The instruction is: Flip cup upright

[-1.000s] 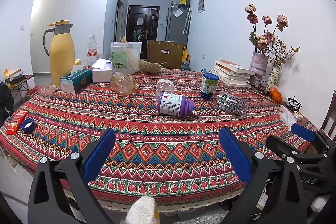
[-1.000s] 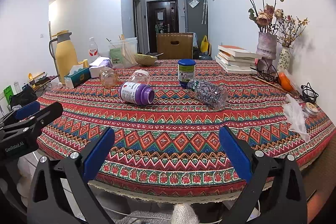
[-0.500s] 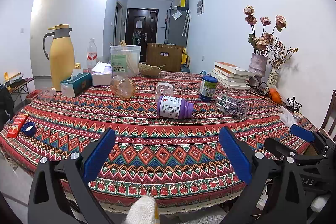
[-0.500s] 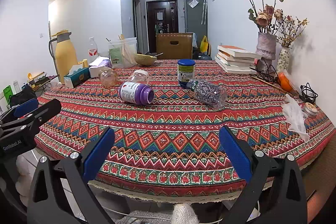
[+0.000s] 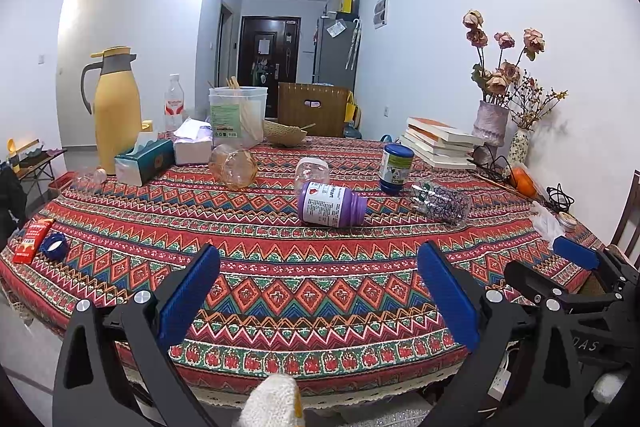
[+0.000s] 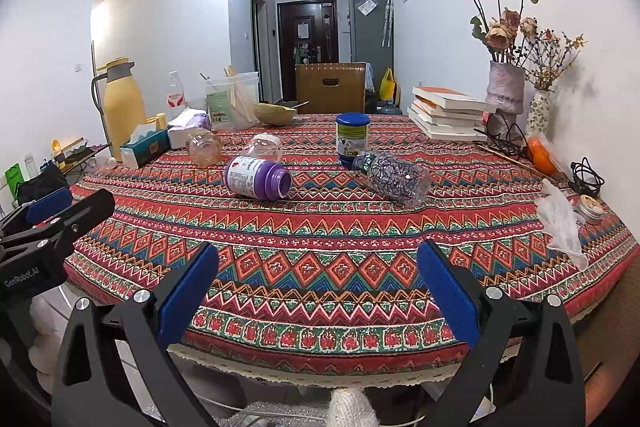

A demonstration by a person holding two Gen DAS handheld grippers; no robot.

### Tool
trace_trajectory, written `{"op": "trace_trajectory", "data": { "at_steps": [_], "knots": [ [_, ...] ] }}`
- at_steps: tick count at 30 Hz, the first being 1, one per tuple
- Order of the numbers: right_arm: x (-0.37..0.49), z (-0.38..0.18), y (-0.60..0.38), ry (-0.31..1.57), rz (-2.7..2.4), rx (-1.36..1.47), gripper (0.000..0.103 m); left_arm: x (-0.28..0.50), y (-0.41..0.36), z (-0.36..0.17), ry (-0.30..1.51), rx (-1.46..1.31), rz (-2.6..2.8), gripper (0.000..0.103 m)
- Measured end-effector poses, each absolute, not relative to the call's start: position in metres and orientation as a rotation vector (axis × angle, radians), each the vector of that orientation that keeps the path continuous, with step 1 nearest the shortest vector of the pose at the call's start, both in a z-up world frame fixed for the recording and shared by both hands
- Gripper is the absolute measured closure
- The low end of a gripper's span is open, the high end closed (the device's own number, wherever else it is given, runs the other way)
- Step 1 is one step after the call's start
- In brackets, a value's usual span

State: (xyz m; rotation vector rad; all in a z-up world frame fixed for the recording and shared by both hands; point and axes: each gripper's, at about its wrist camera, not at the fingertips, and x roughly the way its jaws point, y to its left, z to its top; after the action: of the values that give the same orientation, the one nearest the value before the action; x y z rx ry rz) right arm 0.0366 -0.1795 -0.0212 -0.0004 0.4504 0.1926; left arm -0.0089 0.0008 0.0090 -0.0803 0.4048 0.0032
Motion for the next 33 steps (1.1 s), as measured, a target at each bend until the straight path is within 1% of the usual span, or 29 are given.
{"op": "trace_trajectory", "data": {
  "at_steps": [20,33],
  "knots": [
    [0.048,-0.027,-0.197,0.459,0.17,0.01,0.008,0.004,-0.007,0.006,0.413,-0.053,-0.012,0.007],
    [0.079,-0.037,-0.224,0.471,0.115,0.023,0.008,0.046,-0.029,0.007,0.444,-0.008,-0.04,0.007]
  ]
}}
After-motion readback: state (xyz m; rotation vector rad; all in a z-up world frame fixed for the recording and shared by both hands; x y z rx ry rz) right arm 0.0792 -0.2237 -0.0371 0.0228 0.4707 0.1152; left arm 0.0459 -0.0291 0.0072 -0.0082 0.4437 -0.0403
